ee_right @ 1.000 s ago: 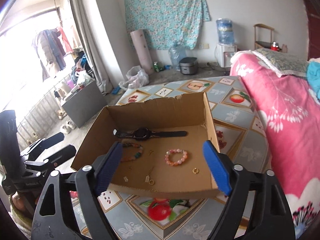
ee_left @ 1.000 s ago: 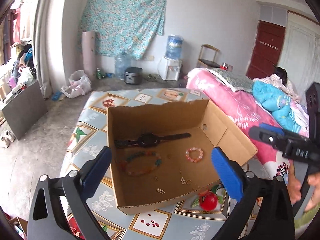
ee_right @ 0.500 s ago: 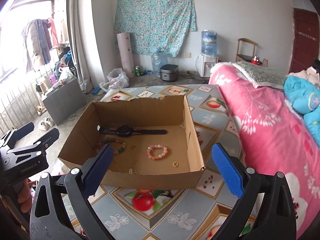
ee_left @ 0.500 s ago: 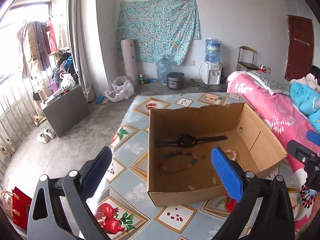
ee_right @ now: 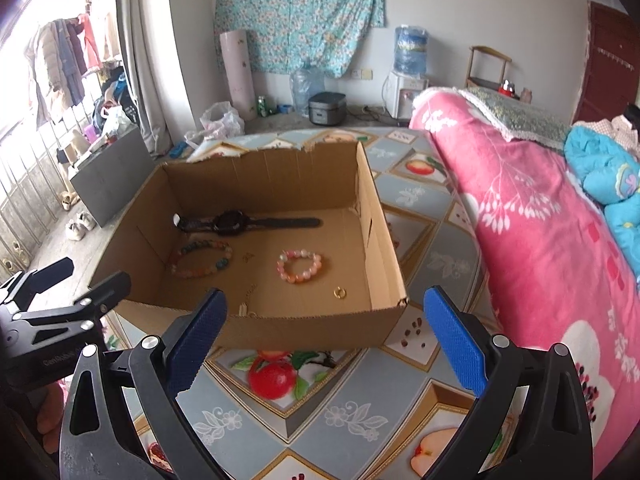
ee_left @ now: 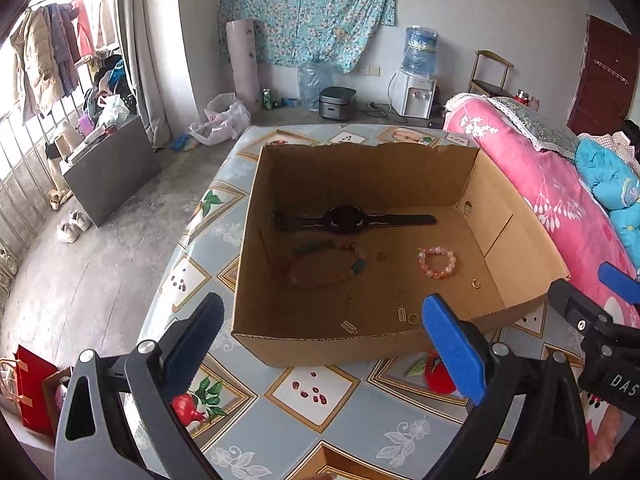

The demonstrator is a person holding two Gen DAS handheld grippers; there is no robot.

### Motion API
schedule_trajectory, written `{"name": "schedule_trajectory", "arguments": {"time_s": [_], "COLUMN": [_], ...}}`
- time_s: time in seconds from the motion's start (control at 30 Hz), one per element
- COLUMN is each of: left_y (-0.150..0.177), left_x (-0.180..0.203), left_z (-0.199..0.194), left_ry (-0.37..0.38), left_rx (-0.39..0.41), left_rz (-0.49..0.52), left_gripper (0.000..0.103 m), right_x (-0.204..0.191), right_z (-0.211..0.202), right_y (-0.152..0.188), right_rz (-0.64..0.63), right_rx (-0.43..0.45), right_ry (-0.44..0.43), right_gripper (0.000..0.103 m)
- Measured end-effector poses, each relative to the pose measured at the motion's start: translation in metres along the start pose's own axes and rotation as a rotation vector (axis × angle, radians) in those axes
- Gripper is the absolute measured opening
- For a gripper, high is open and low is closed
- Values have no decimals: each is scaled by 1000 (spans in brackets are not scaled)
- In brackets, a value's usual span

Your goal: Organize jewelry

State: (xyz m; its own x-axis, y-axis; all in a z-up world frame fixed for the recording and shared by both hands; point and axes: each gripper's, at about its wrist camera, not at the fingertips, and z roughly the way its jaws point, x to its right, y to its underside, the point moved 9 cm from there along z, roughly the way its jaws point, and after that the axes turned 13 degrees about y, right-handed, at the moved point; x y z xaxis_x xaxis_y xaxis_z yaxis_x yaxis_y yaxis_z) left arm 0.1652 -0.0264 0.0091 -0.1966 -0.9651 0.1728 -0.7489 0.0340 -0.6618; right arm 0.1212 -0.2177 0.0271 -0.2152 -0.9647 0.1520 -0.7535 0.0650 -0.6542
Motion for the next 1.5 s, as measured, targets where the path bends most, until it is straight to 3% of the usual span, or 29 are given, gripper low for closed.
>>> {"name": "schedule_trajectory", "arguments": {"time_s": [0.17, 0.5, 1.5], "left_y": [4, 8, 18], "left_x": [-5, -12, -10], "left_z": [1, 6, 17], "left_ry": [-23, -63, -24], "left_rx": [-15, -41, -103], "left_rz": [-51, -49, -68], "left_gripper": [98, 98, 98], "right_x": [-6, -17, -14], "right_z": [10, 17, 23], "right_y": [9, 13, 17], "right_rz": [5, -1, 10], "right_rx": [-55, -91, -118], "right_ry": [-29, -55, -50], "right_gripper": [95, 95, 95]}}
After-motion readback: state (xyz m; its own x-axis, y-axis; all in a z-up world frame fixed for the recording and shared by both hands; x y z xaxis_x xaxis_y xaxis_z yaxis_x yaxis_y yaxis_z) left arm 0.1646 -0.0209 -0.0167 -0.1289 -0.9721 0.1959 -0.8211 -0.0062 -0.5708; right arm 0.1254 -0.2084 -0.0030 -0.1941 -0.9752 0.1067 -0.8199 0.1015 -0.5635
